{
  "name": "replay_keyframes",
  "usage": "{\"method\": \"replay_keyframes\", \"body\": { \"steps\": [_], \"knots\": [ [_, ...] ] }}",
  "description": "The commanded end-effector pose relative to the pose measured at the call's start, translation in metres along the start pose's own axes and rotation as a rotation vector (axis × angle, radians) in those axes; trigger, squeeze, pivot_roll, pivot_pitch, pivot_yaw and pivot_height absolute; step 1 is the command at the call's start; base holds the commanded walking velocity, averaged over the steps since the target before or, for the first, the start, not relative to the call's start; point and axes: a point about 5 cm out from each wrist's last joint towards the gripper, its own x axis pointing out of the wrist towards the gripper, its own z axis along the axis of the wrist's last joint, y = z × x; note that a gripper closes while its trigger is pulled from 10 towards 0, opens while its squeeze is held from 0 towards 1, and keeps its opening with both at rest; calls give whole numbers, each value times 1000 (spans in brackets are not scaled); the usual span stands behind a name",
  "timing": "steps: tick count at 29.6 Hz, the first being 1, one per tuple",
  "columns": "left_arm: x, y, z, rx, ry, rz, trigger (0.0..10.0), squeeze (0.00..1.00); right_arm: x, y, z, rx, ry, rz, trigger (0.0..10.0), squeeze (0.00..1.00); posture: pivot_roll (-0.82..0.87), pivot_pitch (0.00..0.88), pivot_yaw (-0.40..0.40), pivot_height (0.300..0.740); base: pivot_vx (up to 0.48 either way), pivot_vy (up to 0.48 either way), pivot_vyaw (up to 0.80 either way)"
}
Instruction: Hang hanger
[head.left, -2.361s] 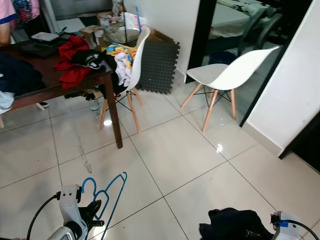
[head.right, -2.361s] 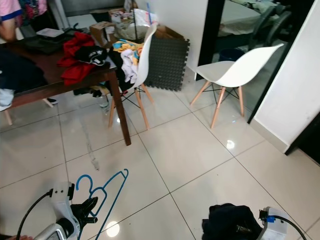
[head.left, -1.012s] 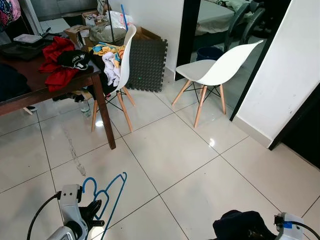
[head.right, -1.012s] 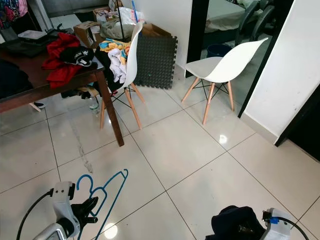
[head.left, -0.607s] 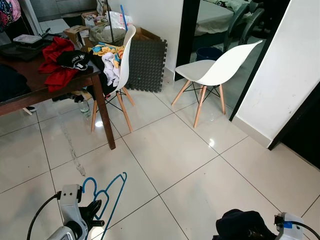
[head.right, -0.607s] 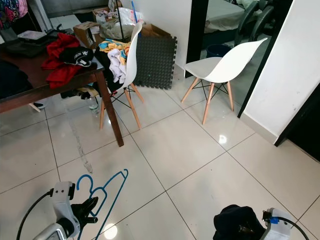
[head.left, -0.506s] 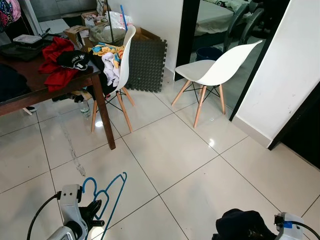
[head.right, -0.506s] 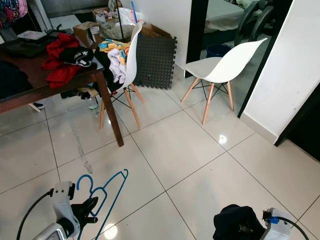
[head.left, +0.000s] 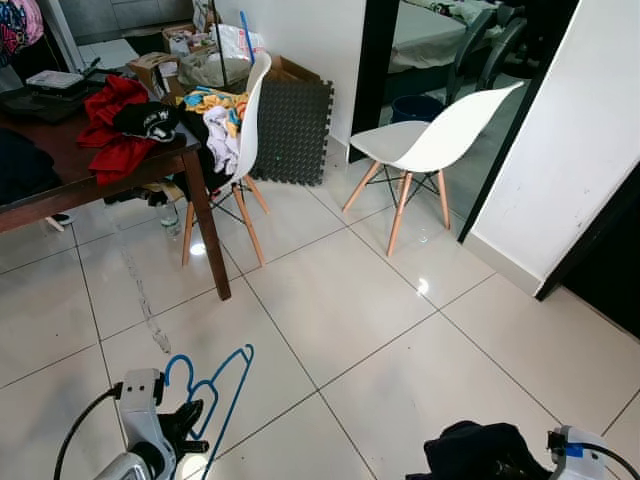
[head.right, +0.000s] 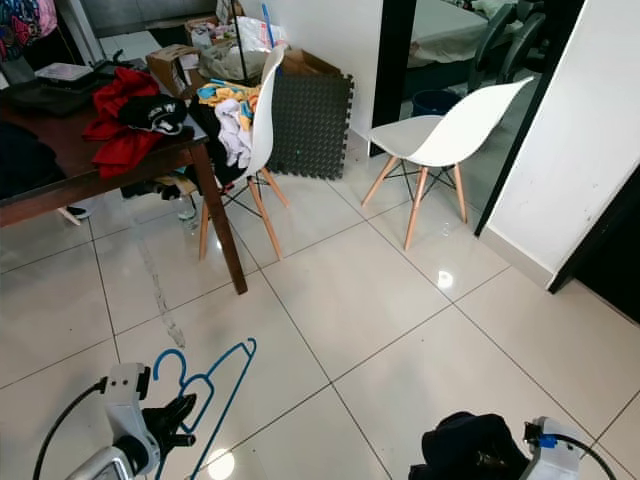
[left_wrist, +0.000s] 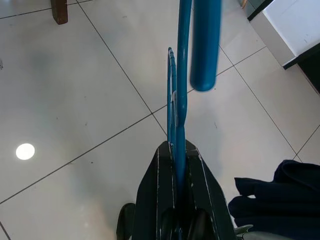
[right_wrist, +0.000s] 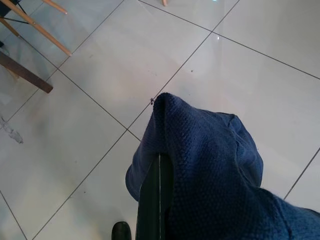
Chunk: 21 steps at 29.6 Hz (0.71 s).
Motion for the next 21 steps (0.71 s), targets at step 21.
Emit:
{"method": "replay_keyframes", "body": {
  "steps": [21],
  "knots": [
    [-6, 1, -8, -8, 24, 5, 10000, 0, -5, -5, -2, 6, -6, -8, 10000, 0, 9, 117, -28, 740, 0, 0, 0]
  ]
}}
